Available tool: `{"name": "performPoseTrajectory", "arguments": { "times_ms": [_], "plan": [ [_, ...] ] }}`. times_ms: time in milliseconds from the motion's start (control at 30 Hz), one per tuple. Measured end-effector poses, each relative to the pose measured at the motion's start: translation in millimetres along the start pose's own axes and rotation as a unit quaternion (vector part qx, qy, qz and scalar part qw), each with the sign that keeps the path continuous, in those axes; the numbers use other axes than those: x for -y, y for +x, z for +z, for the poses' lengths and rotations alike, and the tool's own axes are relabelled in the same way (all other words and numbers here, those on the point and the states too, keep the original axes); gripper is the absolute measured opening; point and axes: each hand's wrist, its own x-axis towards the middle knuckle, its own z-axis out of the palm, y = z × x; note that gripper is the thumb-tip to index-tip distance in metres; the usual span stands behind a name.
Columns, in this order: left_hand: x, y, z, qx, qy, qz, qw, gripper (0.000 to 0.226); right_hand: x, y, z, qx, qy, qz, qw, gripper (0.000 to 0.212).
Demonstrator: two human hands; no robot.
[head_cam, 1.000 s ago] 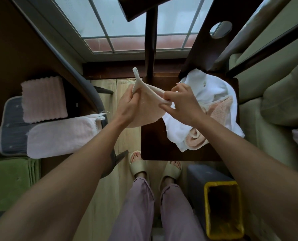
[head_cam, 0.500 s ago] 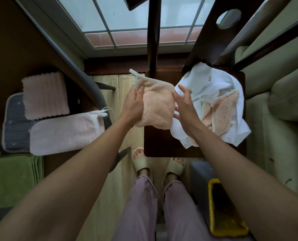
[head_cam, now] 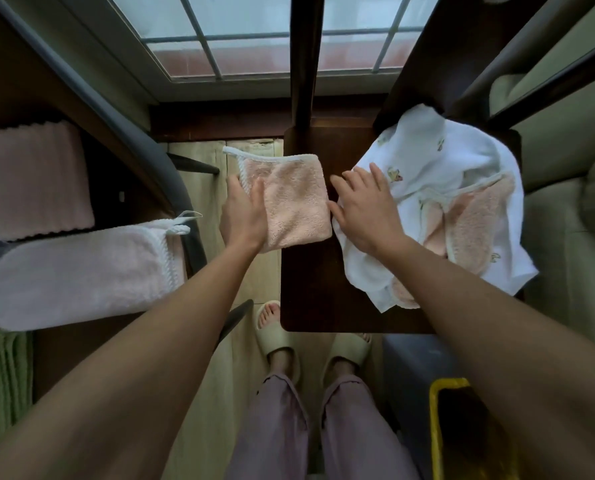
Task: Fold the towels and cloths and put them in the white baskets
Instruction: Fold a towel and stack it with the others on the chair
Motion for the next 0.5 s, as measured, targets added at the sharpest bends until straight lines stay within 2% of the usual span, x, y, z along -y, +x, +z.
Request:
{"name": "performPoseTrajectory", "arguments": {
  "times_ms": [133,267,333,433,500],
  "plan": [
    [9,-3,12,-0.002,0.022,-0.007,1.0,0.037,-25,-31,21,-0.009,-0.058,-0.063,0.996,0.038],
    [-3,-4,24,0.009,0.038,0.013,0.999,0.037,-39,-53,18,-0.002,-0.054,-0.031,0.998,0.039],
    [-13,-6,32,0.01,0.055,0.016,0.998,0.035,-41,-60,14,-0.017,-0.032,-0.03,0.999,0.049],
    [-23,-7,42,0.007,0.057,0.008,0.998,0.032,-34,-59,11,-0.036,0.042,-0.084,0.995,0.063],
    [-26,-6,44,0.009,0.053,0.01,0.999,0.032,-25,-52,13,-0.043,0.072,-0.105,0.991,0.063]
  ]
}}
